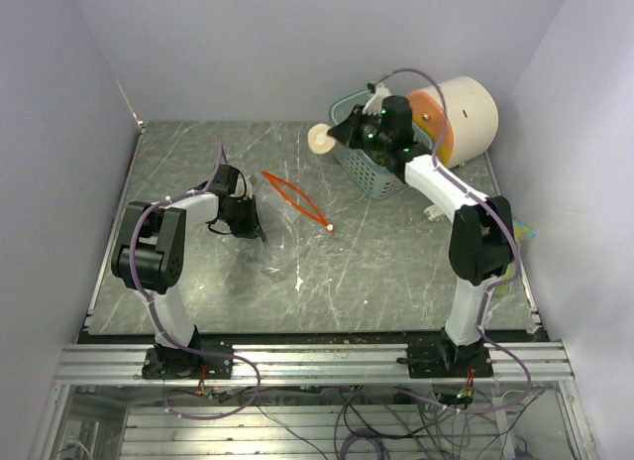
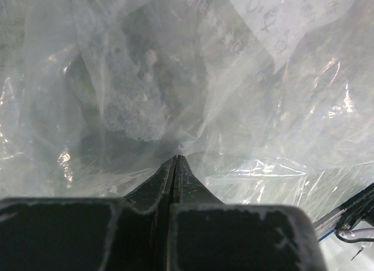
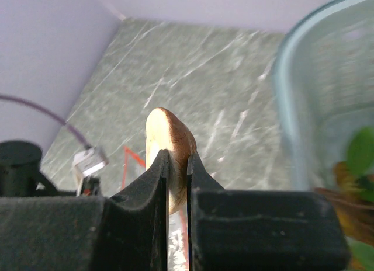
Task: Open the zip-top bag and remove the fake food
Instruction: Place the fake fruit in the bin.
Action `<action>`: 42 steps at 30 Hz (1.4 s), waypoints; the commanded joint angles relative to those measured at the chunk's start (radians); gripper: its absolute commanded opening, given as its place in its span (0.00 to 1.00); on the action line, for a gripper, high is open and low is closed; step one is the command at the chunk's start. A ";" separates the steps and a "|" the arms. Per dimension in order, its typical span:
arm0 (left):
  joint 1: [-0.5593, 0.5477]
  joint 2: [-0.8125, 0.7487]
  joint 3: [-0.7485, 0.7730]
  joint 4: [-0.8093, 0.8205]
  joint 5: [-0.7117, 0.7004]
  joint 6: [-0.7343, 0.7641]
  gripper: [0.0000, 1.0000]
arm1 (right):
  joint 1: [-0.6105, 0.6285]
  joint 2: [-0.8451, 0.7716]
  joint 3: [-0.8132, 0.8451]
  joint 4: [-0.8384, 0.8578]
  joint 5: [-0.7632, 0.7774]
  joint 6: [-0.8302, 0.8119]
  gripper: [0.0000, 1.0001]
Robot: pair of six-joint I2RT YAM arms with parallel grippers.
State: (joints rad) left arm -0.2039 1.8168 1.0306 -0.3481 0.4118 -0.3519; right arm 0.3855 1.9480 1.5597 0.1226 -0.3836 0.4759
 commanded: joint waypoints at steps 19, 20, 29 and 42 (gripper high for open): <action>0.009 -0.112 -0.009 0.013 -0.116 -0.029 0.19 | -0.209 -0.082 -0.019 -0.123 0.298 -0.071 0.52; 0.008 -0.119 -0.009 0.014 -0.118 -0.032 0.23 | -0.208 -0.085 -0.025 -0.124 0.299 -0.077 0.57; 0.008 -0.179 -0.001 0.001 -0.114 -0.047 0.77 | -0.206 -0.171 -0.098 -0.096 0.257 -0.089 0.64; -0.006 -0.405 -0.079 -0.111 -0.169 0.011 0.77 | -0.071 -0.224 -0.027 -0.140 0.226 -0.168 0.63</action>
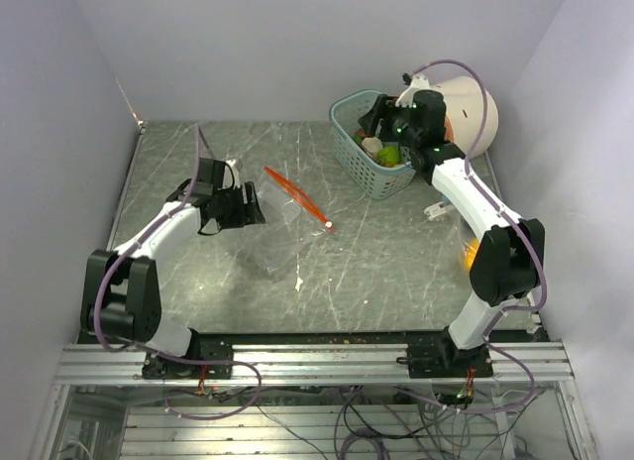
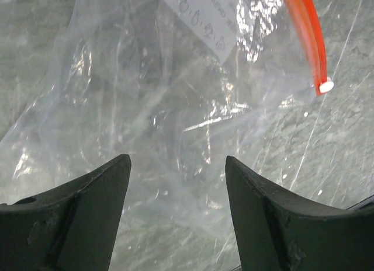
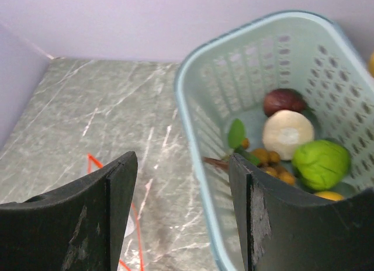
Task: Open the zip-top bag and remove the fake food
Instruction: Place the fake fruit in the bin, then pick up the zipper food storage bag at the center of the board.
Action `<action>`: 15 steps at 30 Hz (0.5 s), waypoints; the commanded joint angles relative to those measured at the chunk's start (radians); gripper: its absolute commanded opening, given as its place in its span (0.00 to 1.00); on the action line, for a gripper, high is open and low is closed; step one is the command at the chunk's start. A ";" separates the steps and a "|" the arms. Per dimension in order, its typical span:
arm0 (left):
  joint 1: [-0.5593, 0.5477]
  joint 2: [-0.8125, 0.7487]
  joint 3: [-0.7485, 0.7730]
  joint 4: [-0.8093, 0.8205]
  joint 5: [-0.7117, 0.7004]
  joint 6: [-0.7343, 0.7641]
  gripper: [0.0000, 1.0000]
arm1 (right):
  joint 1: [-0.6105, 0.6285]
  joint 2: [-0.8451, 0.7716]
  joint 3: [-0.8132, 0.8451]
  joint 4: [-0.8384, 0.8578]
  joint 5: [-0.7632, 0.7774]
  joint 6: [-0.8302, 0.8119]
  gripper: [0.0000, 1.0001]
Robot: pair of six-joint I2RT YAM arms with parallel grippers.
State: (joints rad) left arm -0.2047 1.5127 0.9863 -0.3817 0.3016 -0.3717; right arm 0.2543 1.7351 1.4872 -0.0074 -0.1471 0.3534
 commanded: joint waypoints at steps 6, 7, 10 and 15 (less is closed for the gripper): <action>-0.007 -0.207 -0.051 -0.127 -0.115 0.043 0.77 | 0.214 0.093 0.124 -0.055 -0.101 -0.133 0.64; -0.007 -0.215 -0.054 -0.124 -0.117 0.038 0.76 | 0.229 0.121 0.136 -0.066 -0.130 -0.138 0.66; -0.007 -0.221 -0.065 -0.118 -0.120 0.026 0.76 | 0.281 0.206 0.173 -0.120 -0.217 -0.149 0.73; -0.007 -0.220 -0.079 -0.102 -0.115 -0.014 0.74 | 0.340 0.326 0.183 -0.160 -0.236 -0.172 0.76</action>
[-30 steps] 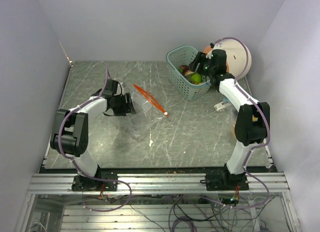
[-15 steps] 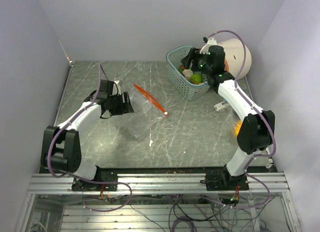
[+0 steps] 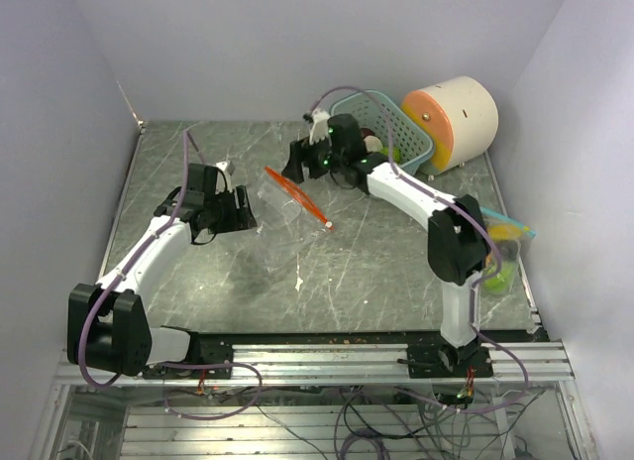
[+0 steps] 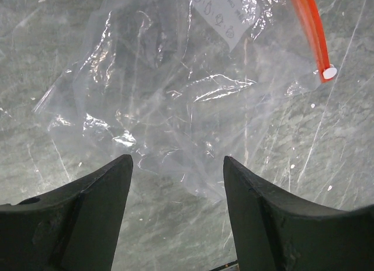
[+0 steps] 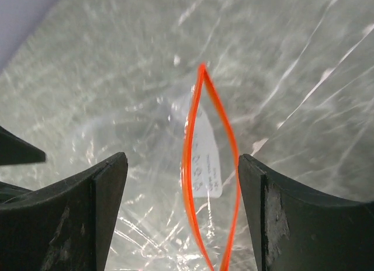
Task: Open the zip-top bag and remove the fake food
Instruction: Pick up the zipper food storage bag at the center of the board, then place the zipper food storage bag at the center of the board.
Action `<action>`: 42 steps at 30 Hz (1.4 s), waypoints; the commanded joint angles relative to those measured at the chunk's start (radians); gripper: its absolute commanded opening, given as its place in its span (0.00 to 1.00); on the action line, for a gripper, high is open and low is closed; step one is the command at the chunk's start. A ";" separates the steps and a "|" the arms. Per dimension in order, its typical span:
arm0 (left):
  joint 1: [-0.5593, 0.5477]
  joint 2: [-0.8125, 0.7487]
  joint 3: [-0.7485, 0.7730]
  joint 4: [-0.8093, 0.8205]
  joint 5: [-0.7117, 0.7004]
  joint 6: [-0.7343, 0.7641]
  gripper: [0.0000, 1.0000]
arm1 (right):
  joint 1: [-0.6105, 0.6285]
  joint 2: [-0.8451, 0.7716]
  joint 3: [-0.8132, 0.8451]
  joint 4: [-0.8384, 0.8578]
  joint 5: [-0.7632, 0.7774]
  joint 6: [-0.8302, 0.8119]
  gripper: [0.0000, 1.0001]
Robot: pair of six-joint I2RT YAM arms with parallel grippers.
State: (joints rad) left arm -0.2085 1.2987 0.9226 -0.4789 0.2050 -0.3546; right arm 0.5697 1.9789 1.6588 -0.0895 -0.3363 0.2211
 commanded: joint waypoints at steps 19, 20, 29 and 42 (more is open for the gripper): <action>-0.003 -0.020 -0.028 -0.013 -0.039 -0.042 0.65 | 0.055 0.185 0.139 -0.092 0.053 -0.037 0.00; -0.003 -0.022 -0.028 -0.013 -0.039 -0.040 0.65 | 0.054 0.189 0.171 -0.102 0.073 -0.043 0.00; -0.002 -0.028 -0.014 -0.023 -0.061 -0.017 0.61 | 0.005 0.302 0.508 -0.148 0.260 -0.005 0.00; 0.013 -0.058 -0.043 0.012 -0.027 -0.059 0.63 | -0.107 0.118 0.366 -0.043 0.390 -0.011 0.60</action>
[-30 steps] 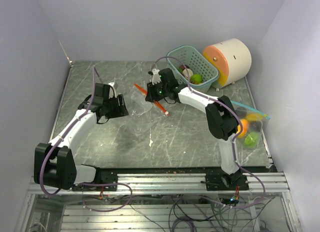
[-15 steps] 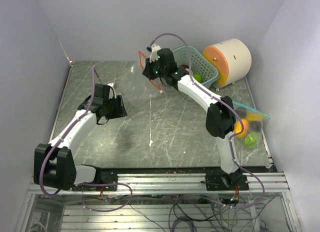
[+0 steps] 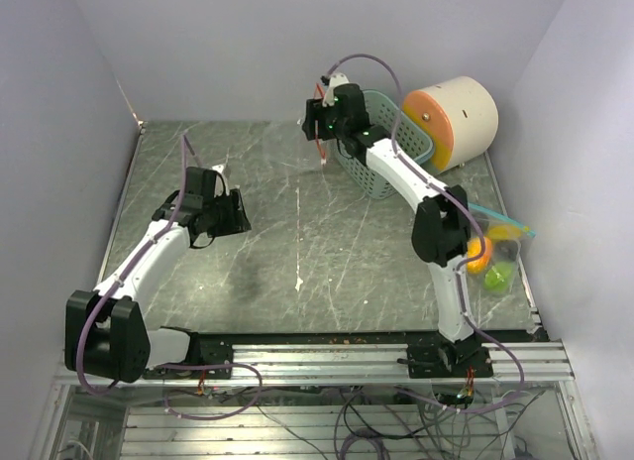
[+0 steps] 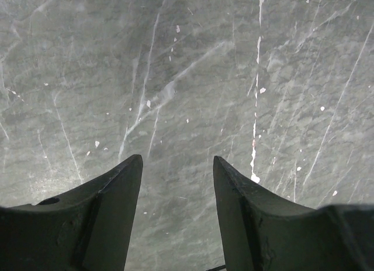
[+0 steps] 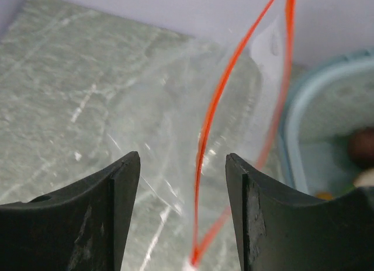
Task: Open the zip-top bag and remove the fake food
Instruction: Place the zipper food storage bag at the center of the board, then pick up the zipper food storage bag at the center of the board.
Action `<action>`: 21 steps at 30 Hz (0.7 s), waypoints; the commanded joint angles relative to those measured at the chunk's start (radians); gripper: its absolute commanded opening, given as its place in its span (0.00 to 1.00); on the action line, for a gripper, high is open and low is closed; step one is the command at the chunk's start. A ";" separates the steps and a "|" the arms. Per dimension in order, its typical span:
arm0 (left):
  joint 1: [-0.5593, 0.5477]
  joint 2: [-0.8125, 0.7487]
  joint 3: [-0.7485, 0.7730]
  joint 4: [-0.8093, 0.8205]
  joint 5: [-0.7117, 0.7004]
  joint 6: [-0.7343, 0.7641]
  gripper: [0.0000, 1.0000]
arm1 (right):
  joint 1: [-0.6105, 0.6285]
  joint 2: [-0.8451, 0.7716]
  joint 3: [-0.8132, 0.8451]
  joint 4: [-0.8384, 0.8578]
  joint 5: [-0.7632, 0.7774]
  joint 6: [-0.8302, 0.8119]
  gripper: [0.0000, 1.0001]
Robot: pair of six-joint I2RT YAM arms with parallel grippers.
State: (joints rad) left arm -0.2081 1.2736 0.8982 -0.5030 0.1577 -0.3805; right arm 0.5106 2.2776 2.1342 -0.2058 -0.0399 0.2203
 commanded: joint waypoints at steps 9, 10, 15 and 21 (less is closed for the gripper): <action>0.018 0.086 0.073 0.046 0.064 -0.051 0.64 | -0.285 -0.719 -0.659 0.086 0.461 0.184 0.62; 0.018 0.099 0.090 0.040 0.066 -0.045 0.64 | -0.301 -0.776 -0.732 0.093 0.518 0.219 0.63; 0.018 0.161 0.142 0.043 0.107 -0.043 0.64 | -0.373 -0.983 -0.976 0.026 0.735 0.311 0.62; 0.018 0.175 0.146 0.076 0.125 -0.081 0.64 | -0.437 -0.990 -1.060 -0.177 0.826 0.339 0.70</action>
State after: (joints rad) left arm -0.1986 1.4456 1.0218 -0.4660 0.2451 -0.4381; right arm 0.1074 1.2694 1.1316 -0.2298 0.6712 0.5106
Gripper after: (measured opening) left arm 0.637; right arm 0.687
